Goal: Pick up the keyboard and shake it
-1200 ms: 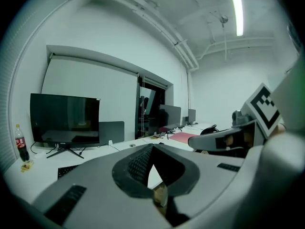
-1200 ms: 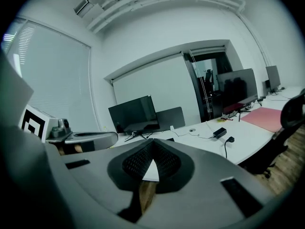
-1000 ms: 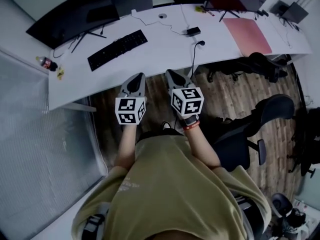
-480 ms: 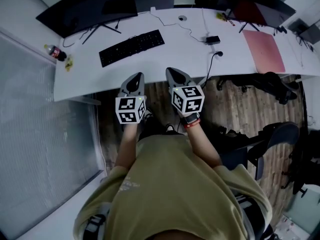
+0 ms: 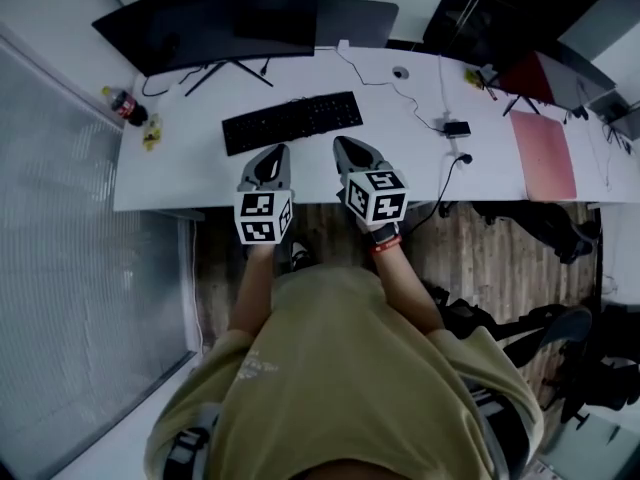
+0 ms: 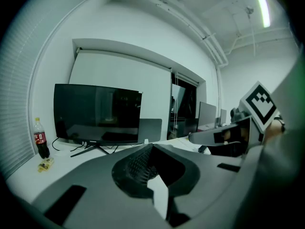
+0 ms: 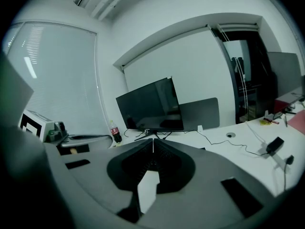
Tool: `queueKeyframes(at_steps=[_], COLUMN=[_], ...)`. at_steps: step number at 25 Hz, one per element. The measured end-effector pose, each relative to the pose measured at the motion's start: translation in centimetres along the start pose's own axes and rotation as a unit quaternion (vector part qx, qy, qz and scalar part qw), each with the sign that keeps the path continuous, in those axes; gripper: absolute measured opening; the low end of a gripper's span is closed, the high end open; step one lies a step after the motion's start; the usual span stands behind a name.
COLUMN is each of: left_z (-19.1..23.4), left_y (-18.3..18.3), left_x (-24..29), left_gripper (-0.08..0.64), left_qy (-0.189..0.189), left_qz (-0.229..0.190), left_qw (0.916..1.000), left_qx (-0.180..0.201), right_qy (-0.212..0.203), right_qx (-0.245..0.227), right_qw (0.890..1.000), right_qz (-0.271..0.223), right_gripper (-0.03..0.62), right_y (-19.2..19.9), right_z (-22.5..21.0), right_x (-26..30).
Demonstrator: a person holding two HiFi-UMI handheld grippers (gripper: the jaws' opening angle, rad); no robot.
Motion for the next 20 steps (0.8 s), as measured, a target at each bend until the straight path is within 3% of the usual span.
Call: queueKeyframes(at_steps=[9, 20], left_z=[9.4, 16.3], left_y=[1.0, 4.0], left_x=[2.2, 6.0], left_gripper=[0.02, 0.021], left_qy=[-0.026, -0.061], left_qz=[0.009, 0.06], left_qw=[0.9995, 0.9957], left_qx=[-0.013, -0.037], right_qy=[-0.02, -0.013], right_qx=[-0.012, -0.007], right_qw=[0.999, 0.997], right_qz=[0.025, 0.082], right_gripper=[0.025, 0.026], right_y=[0.8, 3.1], right_z=[1.7, -1.5], right_x=[9.3, 16.4])
Point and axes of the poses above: the fingertips, and each gripper's own axes: x forward along the fingers, z to its left, y out of its underside, the point moved 10 cm from there along -x, backward along the fingers, and after that the axes turned 8 degrees about -z, right-handed, at the moved point
